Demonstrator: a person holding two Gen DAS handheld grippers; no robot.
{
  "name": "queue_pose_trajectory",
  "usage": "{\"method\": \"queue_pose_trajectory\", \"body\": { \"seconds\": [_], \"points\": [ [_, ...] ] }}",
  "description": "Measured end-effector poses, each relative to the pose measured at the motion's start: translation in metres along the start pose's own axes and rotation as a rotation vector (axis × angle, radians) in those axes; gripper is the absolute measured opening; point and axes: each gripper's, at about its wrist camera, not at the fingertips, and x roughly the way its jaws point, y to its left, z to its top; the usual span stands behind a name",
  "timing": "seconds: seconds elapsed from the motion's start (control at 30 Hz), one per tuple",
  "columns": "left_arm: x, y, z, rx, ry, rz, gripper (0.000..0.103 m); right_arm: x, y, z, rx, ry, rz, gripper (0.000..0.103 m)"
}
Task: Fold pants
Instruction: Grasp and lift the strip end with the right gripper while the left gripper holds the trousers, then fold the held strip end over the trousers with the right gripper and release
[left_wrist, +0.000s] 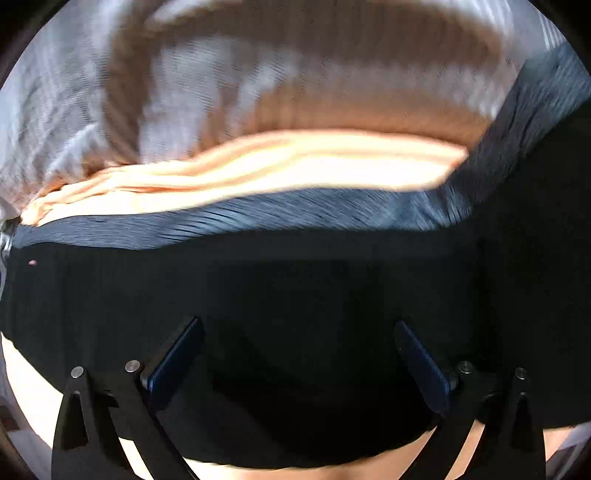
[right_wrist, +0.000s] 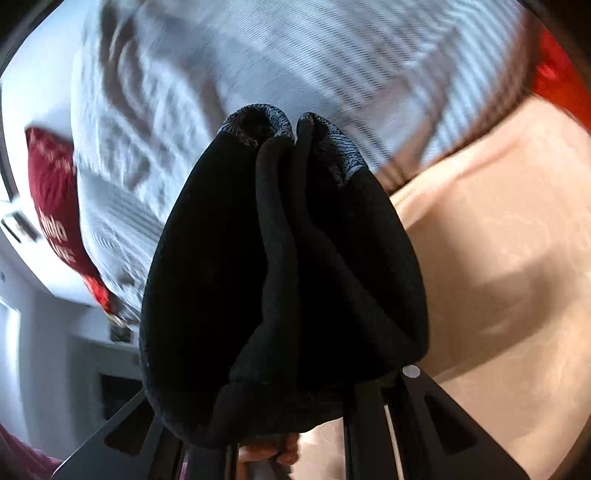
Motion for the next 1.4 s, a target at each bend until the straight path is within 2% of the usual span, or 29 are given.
{"method": "queue_pose_trajectory", "body": {
  "seconds": [0.13, 0.23, 0.4, 0.43, 0.47, 0.57, 0.6, 0.63, 0.67, 0.7, 0.8, 0.9, 0.97, 1.07, 1.13, 1.17, 1.23, 1.33, 1.4],
  "points": [
    [-0.02, 0.063, -0.003, -0.07, -0.02, -0.009, 0.103, 0.041, 0.045, -0.012, -0.109, 0.035, -0.101, 0.013],
    [-0.03, 0.112, -0.013, -0.104, -0.012, 0.0, 0.103, 0.09, 0.081, -0.033, -0.229, 0.063, -0.244, 0.014],
    [-0.037, 0.19, -0.033, -0.174, 0.0, 0.017, 0.103, 0.169, 0.115, -0.082, -0.377, 0.125, -0.441, 0.015],
    [-0.043, 0.181, -0.044, -0.18, 0.0, 0.023, 0.103, 0.183, 0.118, -0.092, -0.399, 0.138, -0.479, 0.017],
    [-0.042, 0.196, -0.048, -0.191, 0.004, 0.031, 0.103, 0.203, 0.121, -0.099, -0.43, 0.15, -0.535, 0.018],
    [-0.04, 0.225, -0.057, -0.22, 0.009, 0.054, 0.103, 0.233, 0.123, -0.118, -0.494, 0.159, -0.657, 0.03],
    [-0.038, 0.247, -0.062, -0.231, 0.009, 0.061, 0.103, 0.241, 0.128, -0.124, -0.52, 0.153, -0.687, 0.038],
    [-0.033, 0.248, -0.061, -0.237, 0.01, 0.061, 0.103, 0.244, 0.131, -0.128, -0.543, 0.154, -0.7, 0.051],
    [-0.033, 0.256, -0.063, -0.246, 0.012, 0.06, 0.103, 0.247, 0.138, -0.133, -0.582, 0.154, -0.713, 0.056],
    [-0.03, 0.258, -0.072, -0.252, 0.011, 0.068, 0.103, 0.248, 0.146, -0.139, -0.614, 0.157, -0.713, 0.065],
    [-0.038, 0.27, -0.075, -0.258, 0.005, 0.047, 0.103, 0.24, 0.171, -0.153, -0.687, 0.166, -0.664, 0.071],
    [-0.046, 0.259, -0.065, -0.222, -0.011, 0.033, 0.103, 0.203, 0.164, -0.159, -0.677, 0.169, -0.603, 0.071],
    [-0.05, 0.243, -0.057, -0.193, -0.02, 0.01, 0.103, 0.163, 0.141, -0.164, -0.637, 0.158, -0.613, 0.071],
    [-0.056, 0.213, -0.051, -0.147, -0.023, -0.073, 0.103, 0.133, 0.112, -0.151, -0.541, 0.155, -0.65, 0.071],
    [-0.06, 0.191, -0.045, -0.105, -0.036, -0.158, 0.103, 0.116, 0.094, -0.143, -0.474, 0.145, -0.667, 0.071],
    [-0.062, 0.184, -0.043, -0.092, -0.044, -0.178, 0.101, 0.111, 0.089, -0.14, -0.447, 0.145, -0.671, 0.071],
    [-0.064, 0.165, -0.037, -0.052, -0.053, -0.23, 0.087, 0.101, 0.078, -0.137, -0.397, 0.145, -0.675, 0.071],
    [-0.061, 0.142, -0.027, -0.013, -0.045, -0.287, 0.072, 0.095, 0.07, -0.138, -0.365, 0.149, -0.671, 0.071],
    [-0.058, 0.13, -0.02, 0.001, -0.047, -0.314, 0.071, 0.092, 0.068, -0.138, -0.347, 0.15, -0.657, 0.071]
  ]
}}
